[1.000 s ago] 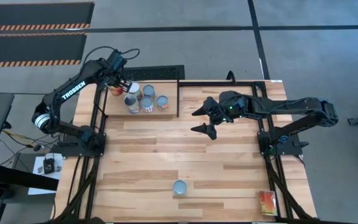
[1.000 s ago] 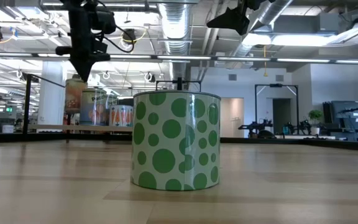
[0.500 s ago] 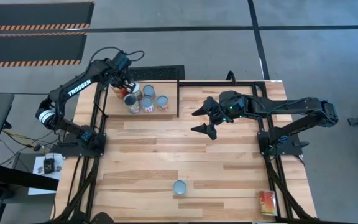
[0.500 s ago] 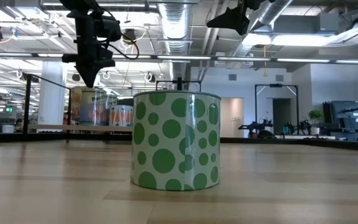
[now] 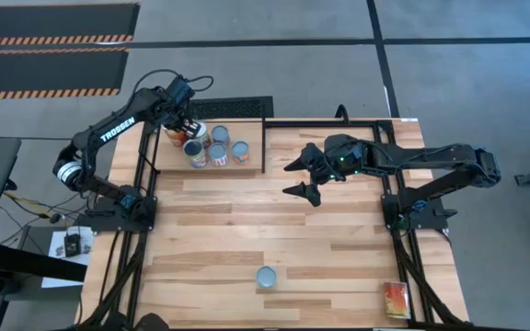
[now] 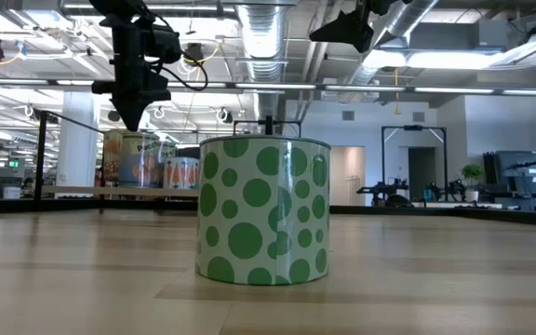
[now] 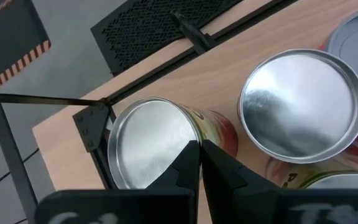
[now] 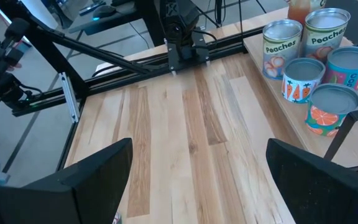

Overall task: Pick and place cans onto a shelf
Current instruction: Put the left large canned corn on the shelf

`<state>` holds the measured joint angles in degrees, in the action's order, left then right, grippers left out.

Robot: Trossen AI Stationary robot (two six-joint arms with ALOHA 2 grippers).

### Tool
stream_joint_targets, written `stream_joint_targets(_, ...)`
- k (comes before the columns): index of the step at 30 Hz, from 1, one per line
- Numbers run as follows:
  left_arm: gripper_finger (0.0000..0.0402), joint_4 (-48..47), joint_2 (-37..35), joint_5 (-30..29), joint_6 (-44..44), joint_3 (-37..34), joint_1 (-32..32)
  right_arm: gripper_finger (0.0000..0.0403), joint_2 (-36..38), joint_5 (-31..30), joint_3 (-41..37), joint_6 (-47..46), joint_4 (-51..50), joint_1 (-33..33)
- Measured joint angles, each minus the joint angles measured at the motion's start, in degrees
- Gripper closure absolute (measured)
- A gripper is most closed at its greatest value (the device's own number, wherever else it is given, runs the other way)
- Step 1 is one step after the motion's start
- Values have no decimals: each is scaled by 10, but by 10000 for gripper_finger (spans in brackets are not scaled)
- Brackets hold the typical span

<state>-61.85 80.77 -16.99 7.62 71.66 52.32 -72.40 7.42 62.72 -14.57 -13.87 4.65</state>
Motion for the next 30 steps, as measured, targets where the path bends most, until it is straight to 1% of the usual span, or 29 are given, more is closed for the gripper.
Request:
stream_joint_targets(7,401,1,0,-7,-9,-4,7,14,0,0,0,0,0,0)
stream_joint_targets(14,401,8,0,-10,-9,-51,5,14,0,0,0,0,0,0)
stream_joint_targets(20,401,26,0,-7,-9,-50,2,14,0,0,0,0,0,0)
stream_joint_targets(26,401,24,-1,-7,-9,-50,2,14,0,0,0,0,0,0)
stream_joint_targets(30,401,22,-1,13,-9,-50,2,14,0,0,0,0,0,0)
